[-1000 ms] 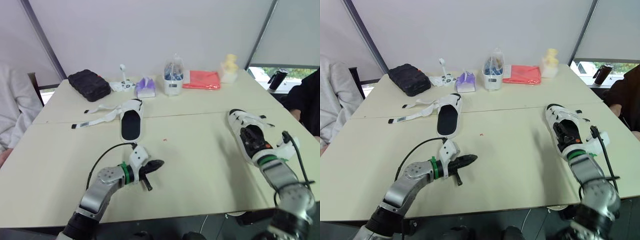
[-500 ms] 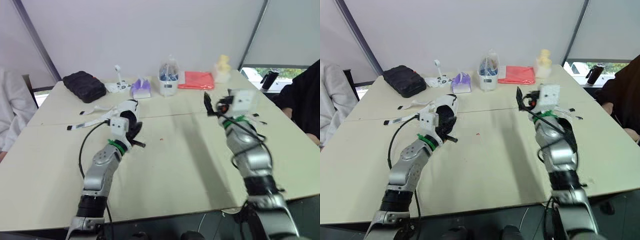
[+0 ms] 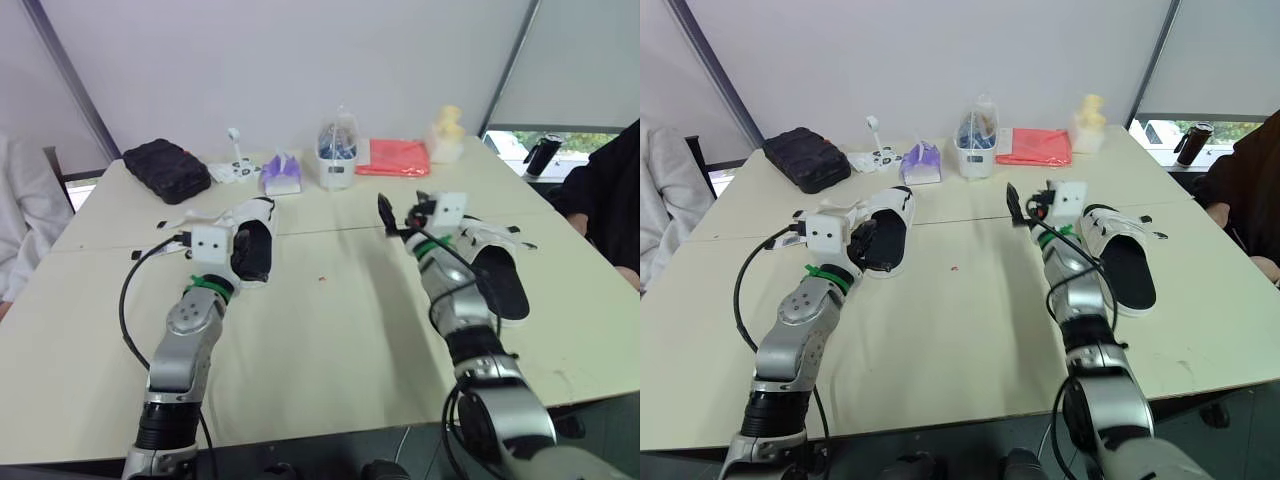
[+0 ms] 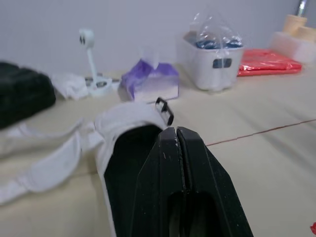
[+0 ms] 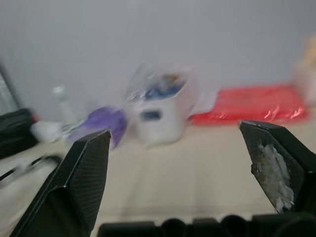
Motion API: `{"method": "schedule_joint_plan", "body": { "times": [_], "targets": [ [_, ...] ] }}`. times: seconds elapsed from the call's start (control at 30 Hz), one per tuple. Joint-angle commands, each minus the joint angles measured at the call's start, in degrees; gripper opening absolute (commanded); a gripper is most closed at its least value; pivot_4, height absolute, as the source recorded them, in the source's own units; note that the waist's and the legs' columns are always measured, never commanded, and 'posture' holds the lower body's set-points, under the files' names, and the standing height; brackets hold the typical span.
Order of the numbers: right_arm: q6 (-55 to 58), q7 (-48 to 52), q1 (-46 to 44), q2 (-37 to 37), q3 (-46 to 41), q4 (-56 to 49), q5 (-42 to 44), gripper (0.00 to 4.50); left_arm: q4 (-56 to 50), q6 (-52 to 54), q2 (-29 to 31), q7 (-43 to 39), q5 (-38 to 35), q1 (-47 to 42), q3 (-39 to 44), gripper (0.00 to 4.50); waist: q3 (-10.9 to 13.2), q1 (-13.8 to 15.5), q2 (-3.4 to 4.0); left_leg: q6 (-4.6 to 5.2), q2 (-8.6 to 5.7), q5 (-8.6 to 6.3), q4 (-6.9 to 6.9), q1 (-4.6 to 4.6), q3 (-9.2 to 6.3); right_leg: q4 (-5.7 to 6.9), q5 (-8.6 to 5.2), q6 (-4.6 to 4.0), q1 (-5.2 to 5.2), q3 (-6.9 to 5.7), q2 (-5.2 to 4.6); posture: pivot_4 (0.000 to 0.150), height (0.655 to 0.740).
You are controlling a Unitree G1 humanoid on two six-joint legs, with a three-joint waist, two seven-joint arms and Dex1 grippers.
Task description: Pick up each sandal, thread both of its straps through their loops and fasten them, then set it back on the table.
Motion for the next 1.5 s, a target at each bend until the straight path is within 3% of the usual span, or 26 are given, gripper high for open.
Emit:
{"method": "schedule_joint_plan", "body": {
  "times": [0.03, 0.1, 0.2, 0.3, 0.33, 0.37, 0.47, 0.67, 0.8, 0.97, 1.27, 1.5],
  "targets": [
    [11.75, 3.77, 5.46, -3.63, -0.57, -17.09, 6.40, 4.50, -1.39, -0.83, 1.02, -0.44, 2.98, 0.95, -2.45, 0.25, 0.00, -0.19, 0.00, 0.04, -0.01, -0.02, 0.00, 0.01, 0.01, 0.01, 0.00, -0.01, 0.00, 0.02, -0.01, 0.150, 0.7400],
    [15.75, 4.65, 8.66, -5.04, 0.58, -23.14, 7.37, 4.50, 1.14, -1.79, 2.28, -0.03, 4.97, 0.17, -2.62, 0.80, 0.00, -0.42, 0.00, 0.14, 0.03, -0.07, -0.01, 0.03, 0.02, 0.02, 0.02, -0.04, -0.02, 0.03, 0.01, 0.150, 0.7400],
    [18.67, 3.08, 12.17, -4.47, 2.21, -30.26, 6.49, 4.50, 5.93, -5.45, 7.42, -0.45, 10.42, -1.59, -3.80, 2.29, 0.00, -0.64, 0.00, 0.04, 0.20, -0.02, -0.08, 0.12, 0.05, 0.09, 0.08, -0.18, -0.07, 0.02, 0.08, 0.150, 0.7400],
    [18.29, 0.75, 12.61, -0.96, 3.54, -31.79, 4.83, 4.50, 13.04, -9.85, 14.50, -0.23, 16.81, -5.76, -5.37, 3.82, 0.00, -0.54, 0.00, -0.05, 0.32, 0.03, -0.13, 0.13, 0.03, 0.13, 0.11, -0.27, -0.13, 0.02, 0.28, 0.150, 0.7400],
    [17.68, 0.46, 12.44, 0.23, 3.85, -31.27, 4.40, 4.50, 15.89, -10.91, 16.35, 0.08, 18.89, -7.71, -6.33, 4.24, 0.00, -0.37, -0.01, -0.08, 0.33, 0.05, -0.13, 0.13, 0.02, 0.12, 0.13, -0.30, -0.13, 0.02, 0.33, 0.150, 0.7400],
    [17.02, 0.38, 12.21, 1.29, 4.05, -30.41, 4.09, 4.50, 19.77, -11.52, 17.92, -0.44, 21.19, -10.27, -8.15, 4.39, -0.01, -0.20, -0.02, -0.08, 0.30, 0.05, -0.11, 0.12, 0.02, 0.13, 0.13, -0.31, -0.12, 0.01, 0.31, 0.150, 0.7400],
    [14.58, 0.00, 11.43, 4.86, 5.24, -27.80, 2.35, 4.50, 34.16, -17.69, 19.99, -0.12, 25.74, -18.63, -12.06, 4.39, -0.06, 0.81, -0.12, -0.07, 0.18, 0.06, -0.04, 0.11, -0.01, 0.12, 0.14, -0.30, -0.06, -0.03, 0.21, 0.150, 0.7400],
    [10.25, -0.37, 10.48, 9.41, 6.69, -25.23, -0.89, 4.50, 67.19, -30.55, 16.33, 1.98, 30.42, -37.23, -17.46, 4.39, -0.06, 0.99, -0.22, -0.39, 0.11, 0.26, -0.08, 0.07, -0.02, 0.11, 0.15, -0.28, -0.13, -0.12, 0.14, 0.150, 0.7400],
    [7.79, -2.58, 13.54, 12.07, 7.27, -27.01, -2.99, 4.50, 79.93, -33.76, 13.08, 1.18, 29.87, -45.75, -17.07, 4.39, -0.02, 0.57, -0.32, -0.38, 0.12, 0.26, -0.14, 0.01, -0.01, 0.15, 0.14, -0.27, -0.24, -0.18, 0.13, 0.150, 0.7400],
    [7.08, -5.22, 18.22, 13.80, 6.95, -31.23, -4.03, 4.50, 80.26, -34.51, 13.31, -2.16, 29.61, -48.16, -16.98, 4.39, 0.03, -0.43, -0.40, -0.37, 0.11, 0.25, -0.13, -0.02, 0.04, 0.20, 0.14, -0.26, -0.30, -0.19, 0.08, 0.150, 0.7400],
    [6.73, -6.54, 19.49, 14.46, 7.12, -31.78, -5.28, 4.50, 66.11, -28.50, 12.75, -9.47, 28.75, -40.66, -16.80, 4.39, 0.01, -0.76, -0.44, -0.36, 0.14, 0.25, -0.10, 0.02, 0.07, 0.28, 0.14, -0.26, -0.30, -0.17, 0.11, 0.150, 0.7400],
    [6.80, -6.23, 19.23, 14.22, 7.20, -31.28, -5.93, 4.50, 66.90, -24.90, 10.84, -6.37, 30.94, -40.30, -17.81, 4.39, 0.00, -0.54, -0.45, -0.36, 0.14, 0.25, -0.07, 0.02, 0.07, 0.31, 0.14, -0.26, -0.30, -0.17, 0.12, 0.150, 0.7400]
  ]
}}
